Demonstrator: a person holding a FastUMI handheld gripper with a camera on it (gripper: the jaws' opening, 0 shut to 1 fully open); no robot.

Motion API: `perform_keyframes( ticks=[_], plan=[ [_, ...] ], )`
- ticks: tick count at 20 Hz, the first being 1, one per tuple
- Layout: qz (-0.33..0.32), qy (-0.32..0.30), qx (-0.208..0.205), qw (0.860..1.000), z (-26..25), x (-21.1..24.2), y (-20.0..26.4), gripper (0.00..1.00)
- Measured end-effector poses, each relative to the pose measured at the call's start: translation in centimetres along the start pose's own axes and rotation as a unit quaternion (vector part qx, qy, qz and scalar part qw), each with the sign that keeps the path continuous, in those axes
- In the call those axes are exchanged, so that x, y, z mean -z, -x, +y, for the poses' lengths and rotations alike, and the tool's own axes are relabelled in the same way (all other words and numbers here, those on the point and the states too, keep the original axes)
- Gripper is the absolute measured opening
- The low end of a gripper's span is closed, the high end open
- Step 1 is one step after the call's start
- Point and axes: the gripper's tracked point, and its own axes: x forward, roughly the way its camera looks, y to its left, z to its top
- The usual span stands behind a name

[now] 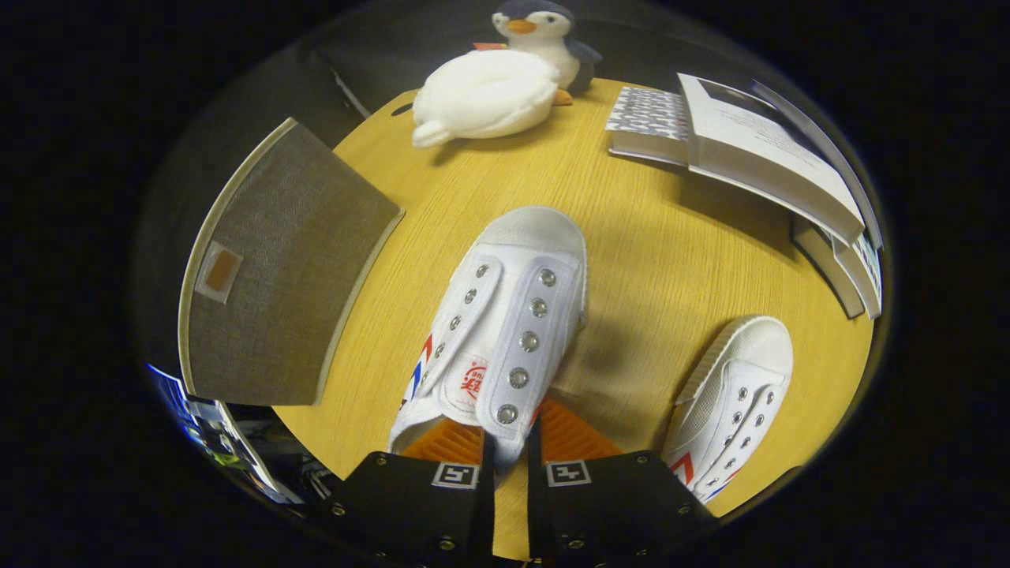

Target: Open the storage box then place both shoes into the box .Put the left shoe in first, then the right shoe, with the right side of both shoes facing outward in a uniform manner.

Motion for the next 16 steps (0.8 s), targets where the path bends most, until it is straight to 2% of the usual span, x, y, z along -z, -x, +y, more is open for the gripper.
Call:
perform_keyframes(
  ticks=[1, 2, 6, 16],
  plan=[
    [0.006, -0.029, -0.005, 1.0, 0.1, 0.0, 0.0, 0.08],
    [0.01, -0.043, -0.009, 0.999, -0.1, 0.2, 0.1, 0.08],
    [0.016, -0.035, -0.021, 0.999, 0.4, 0.9, 2.2, 0.08],
    [-0.021, -0.042, -0.125, 0.991, 9.0, -2.8, 12.3, 0.07]
  ],
)
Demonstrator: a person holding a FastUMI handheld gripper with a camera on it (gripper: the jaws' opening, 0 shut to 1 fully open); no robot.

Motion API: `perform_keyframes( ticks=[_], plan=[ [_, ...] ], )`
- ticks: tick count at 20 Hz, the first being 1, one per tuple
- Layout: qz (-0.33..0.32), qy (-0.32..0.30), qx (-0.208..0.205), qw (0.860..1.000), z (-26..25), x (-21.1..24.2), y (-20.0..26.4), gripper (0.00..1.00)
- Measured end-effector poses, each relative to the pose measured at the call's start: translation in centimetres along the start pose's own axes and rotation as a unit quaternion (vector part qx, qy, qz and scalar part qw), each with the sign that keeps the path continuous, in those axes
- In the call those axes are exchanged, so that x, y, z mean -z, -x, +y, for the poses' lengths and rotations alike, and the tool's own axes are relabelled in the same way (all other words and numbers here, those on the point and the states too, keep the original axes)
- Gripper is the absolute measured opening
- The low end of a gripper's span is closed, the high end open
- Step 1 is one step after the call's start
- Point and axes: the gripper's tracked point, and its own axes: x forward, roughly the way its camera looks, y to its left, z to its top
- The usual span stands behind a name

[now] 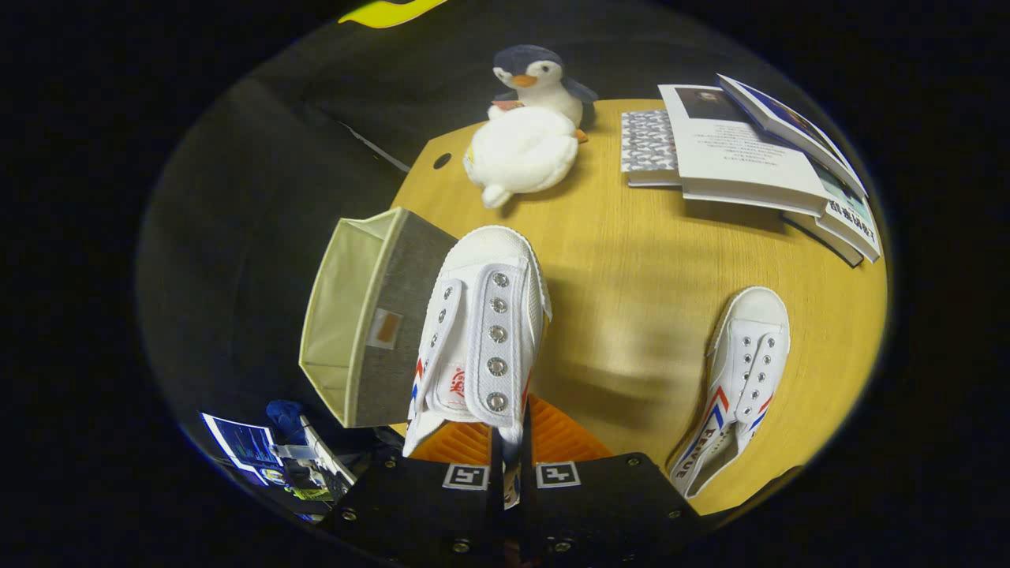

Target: Open the storage box then place both shoes into the box .Put the left shoe in first, then the right shoe, with the right side of both shoes facing outward in a uniform manner.

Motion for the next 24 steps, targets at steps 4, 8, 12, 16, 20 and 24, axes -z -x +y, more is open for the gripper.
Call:
perform_keyframes(
  ticks=[4, 8, 12, 16, 20, 24],
  plan=[
    [-0.001, 0.038, -0.014, 0.999, 4.4, -1.8, 1.8, 0.07],
    [0.006, 0.067, -0.047, 0.997, 9.7, -3.0, 1.8, 0.07],
    [0.02, 0.08, -0.074, 0.994, 14.7, -4.5, -0.6, 0.07],
    [0.044, 0.092, -0.061, 0.993, 17.2, -5.1, -4.9, 0.07],
    [0.06, 0.094, -0.031, 0.993, 17.3, -5.3, -8.7, 0.07],
    [0.063, 0.112, 0.027, 0.991, 16.2, -5.3, -11.5, 0.08]
  ],
)
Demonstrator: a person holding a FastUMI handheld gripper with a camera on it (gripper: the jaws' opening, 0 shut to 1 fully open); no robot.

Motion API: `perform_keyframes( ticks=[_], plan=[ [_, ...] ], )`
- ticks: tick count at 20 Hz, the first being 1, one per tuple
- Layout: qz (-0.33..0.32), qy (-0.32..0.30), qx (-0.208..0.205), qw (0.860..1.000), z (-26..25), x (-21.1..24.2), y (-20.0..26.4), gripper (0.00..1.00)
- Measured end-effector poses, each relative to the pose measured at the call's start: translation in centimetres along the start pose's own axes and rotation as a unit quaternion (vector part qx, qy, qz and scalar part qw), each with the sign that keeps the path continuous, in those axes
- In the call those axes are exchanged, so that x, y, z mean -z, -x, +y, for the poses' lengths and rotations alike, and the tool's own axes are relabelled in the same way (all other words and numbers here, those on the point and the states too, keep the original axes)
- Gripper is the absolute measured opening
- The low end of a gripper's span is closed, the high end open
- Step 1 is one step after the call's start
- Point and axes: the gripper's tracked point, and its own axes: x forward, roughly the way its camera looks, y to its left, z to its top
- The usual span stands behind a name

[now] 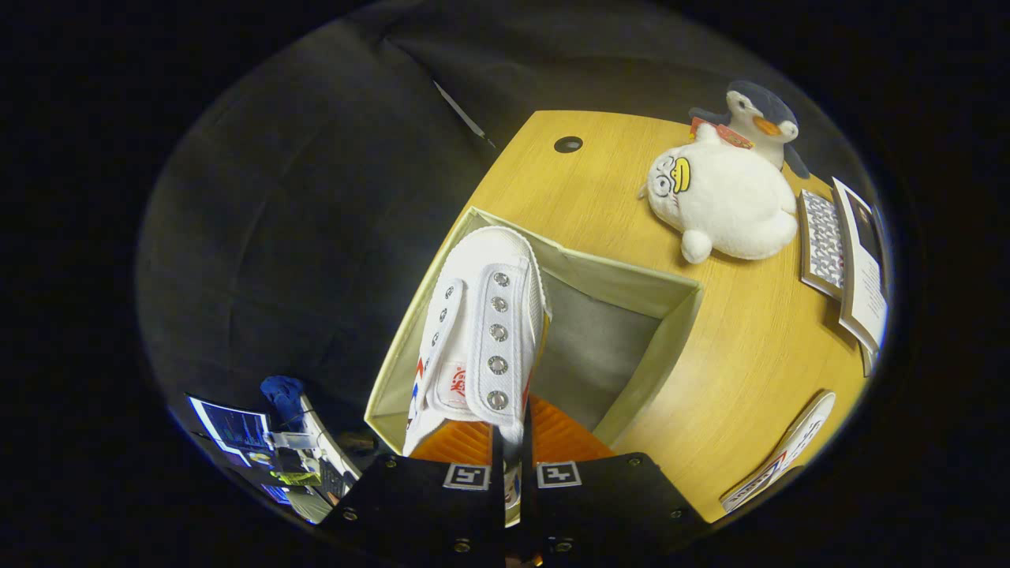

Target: Open the storage box then place both shoes into the box .Put the left shoe in first, then the right shoe, with the right side of both shoes facing outward in a uniform manner.

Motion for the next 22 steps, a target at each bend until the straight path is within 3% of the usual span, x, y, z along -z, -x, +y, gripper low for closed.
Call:
perform_keyframes(
  ticks=[2, 3, 4, 5, 6, 9, 16, 22],
  plan=[
    [0.003, 0.011, 0.02, 1.0, -0.3, 0.4, -0.9, 0.07],
    [0.002, 0.01, 0.008, 1.0, 0.1, 0.4, -1.2, 0.08],
    [-0.002, 0.009, -0.003, 1.0, 0.7, 0.4, -1.0, 0.15],
    [-0.011, 0.008, -0.02, 1.0, 1.6, -0.1, -0.5, 0.34],
    [-0.021, 0.012, -0.027, 0.999, 2.1, -0.7, 0.5, 0.38],
    [-0.048, 0.04, -0.023, 0.998, 1.9, -2.0, 3.0, 0.77],
    [-0.076, 0.017, -0.023, 0.997, 0.2, -1.9, 8.0, 0.8],
    [-0.098, -0.022, -0.024, 0.995, -4.9, -0.3, 11.7, 0.86]
  ],
)
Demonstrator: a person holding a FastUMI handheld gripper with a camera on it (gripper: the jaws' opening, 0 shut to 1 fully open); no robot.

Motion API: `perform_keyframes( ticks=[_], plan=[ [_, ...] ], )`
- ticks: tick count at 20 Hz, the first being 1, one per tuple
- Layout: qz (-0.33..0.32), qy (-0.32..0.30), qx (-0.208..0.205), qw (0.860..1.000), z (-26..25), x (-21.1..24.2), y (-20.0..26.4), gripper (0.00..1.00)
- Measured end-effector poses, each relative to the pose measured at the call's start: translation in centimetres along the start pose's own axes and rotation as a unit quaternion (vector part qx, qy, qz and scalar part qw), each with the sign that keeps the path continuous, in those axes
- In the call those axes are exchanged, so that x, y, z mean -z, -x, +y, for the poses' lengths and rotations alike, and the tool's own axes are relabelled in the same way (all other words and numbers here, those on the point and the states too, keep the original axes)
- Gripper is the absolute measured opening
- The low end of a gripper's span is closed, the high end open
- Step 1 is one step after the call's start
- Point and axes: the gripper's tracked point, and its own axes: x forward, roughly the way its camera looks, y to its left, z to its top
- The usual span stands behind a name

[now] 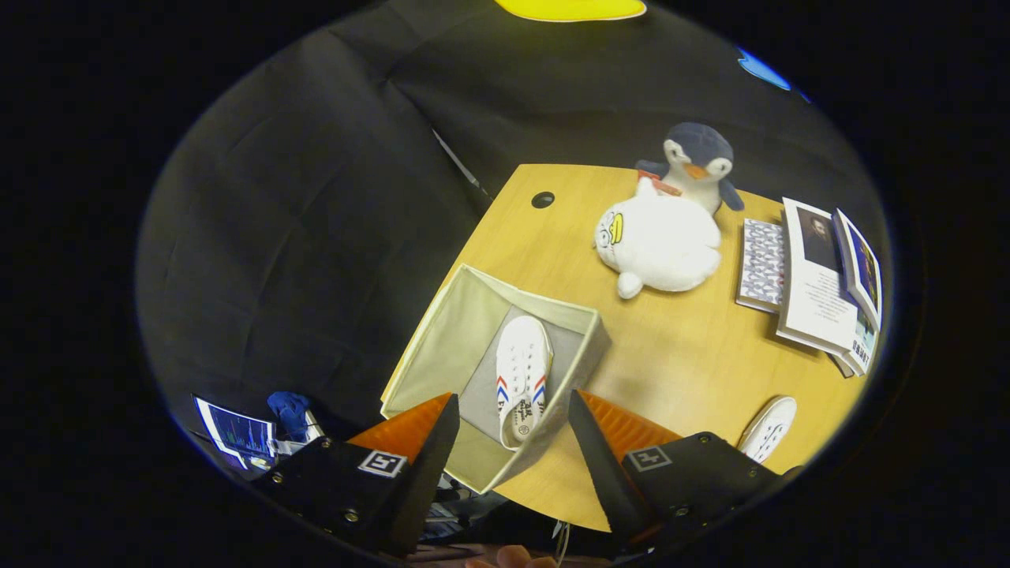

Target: Open the storage box then place both shoes into the box .Put the left shoe in first, then the right shoe, with the right side of both shoes facing outward in a uniform manner.

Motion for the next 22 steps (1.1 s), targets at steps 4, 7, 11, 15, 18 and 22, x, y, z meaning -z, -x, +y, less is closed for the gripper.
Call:
perform_keyframes(
  ticks=[4, 7, 11, 15, 18, 22],
  plan=[
    [-0.017, -0.04, 0.011, 0.999, -4.2, 0.9, 2.3, 0.96],
    [-0.025, -0.069, 0.027, 0.997, -7.8, 2.0, 3.6, 0.96],
    [-0.038, -0.117, 0.051, 0.991, -12.6, 4.0, 5.7, 0.96],
    [-0.044, -0.157, 0.064, 0.985, -16.7, 6.2, 7.3, 0.96],
    [-0.044, -0.168, 0.077, 0.982, -19.0, 7.7, 8.2, 0.96],
    [-0.039, -0.183, 0.09, 0.978, -21.6, 9.7, 8.8, 0.96]
  ],
)
